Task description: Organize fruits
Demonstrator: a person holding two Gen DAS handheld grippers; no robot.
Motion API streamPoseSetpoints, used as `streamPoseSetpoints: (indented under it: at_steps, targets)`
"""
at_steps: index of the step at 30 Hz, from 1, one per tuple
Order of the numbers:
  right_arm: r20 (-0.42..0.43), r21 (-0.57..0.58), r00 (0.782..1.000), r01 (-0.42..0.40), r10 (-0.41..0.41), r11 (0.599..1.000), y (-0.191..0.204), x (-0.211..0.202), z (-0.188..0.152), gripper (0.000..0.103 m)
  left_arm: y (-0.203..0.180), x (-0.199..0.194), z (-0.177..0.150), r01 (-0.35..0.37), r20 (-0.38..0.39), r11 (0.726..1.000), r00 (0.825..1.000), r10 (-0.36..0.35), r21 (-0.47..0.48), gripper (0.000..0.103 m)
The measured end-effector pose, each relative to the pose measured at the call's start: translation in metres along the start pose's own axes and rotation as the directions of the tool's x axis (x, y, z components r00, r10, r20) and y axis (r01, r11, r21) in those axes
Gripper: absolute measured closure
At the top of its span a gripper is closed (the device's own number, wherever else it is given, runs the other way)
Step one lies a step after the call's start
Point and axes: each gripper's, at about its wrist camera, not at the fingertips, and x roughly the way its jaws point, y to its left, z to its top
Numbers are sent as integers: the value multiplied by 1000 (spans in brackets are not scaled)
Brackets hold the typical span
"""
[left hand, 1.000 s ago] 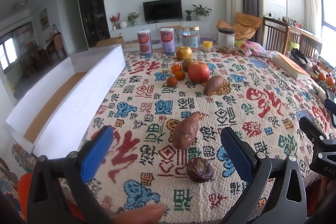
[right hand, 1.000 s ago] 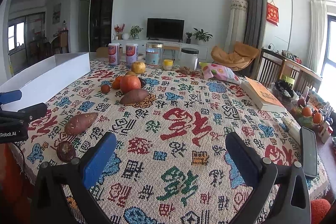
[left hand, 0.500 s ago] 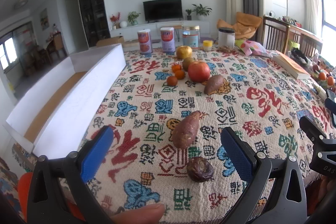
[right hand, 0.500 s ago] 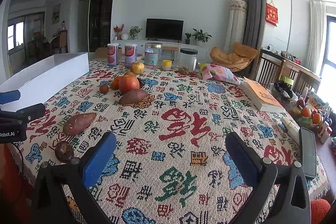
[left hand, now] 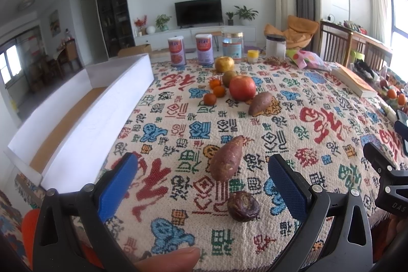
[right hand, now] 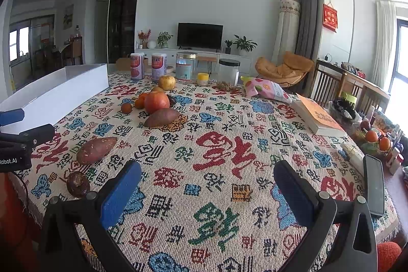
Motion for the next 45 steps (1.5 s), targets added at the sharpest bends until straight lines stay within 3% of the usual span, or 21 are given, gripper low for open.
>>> streamPoseSetpoints:
  at_steps: [30, 36, 39, 41, 43, 45]
  targets:
    - [-25, -31, 1000, -6, 5, 1000, 7, 6, -4, 0, 6, 1, 3, -15, -1, 1000, 1000, 15, -9, 1]
    - [0, 15, 998, 68, -68, 998, -20, 6, -1, 0, 40, 0, 16, -36, 15, 998, 999, 37, -60, 1]
    - [-56, 103, 998, -10, 15, 995, -42, 16, -3, 0, 64, 10, 16, -30, -25, 995, 999, 28, -92, 1]
    - [-123, 133, 976, -166, 182, 977, -38, 26, -8, 0, 75, 19, 10, -42, -59, 993, 998, 35, -110, 1]
    - [-188, 122, 923, -316, 335, 941, -17, 36, -15, 0, 82, 32, 1, -43, -104, 991, 994, 30, -125, 1]
    - [-255, 85, 868, -419, 426, 904, 12, 43, -22, 0, 83, 42, -9, -36, -139, 991, 990, 18, -128, 1]
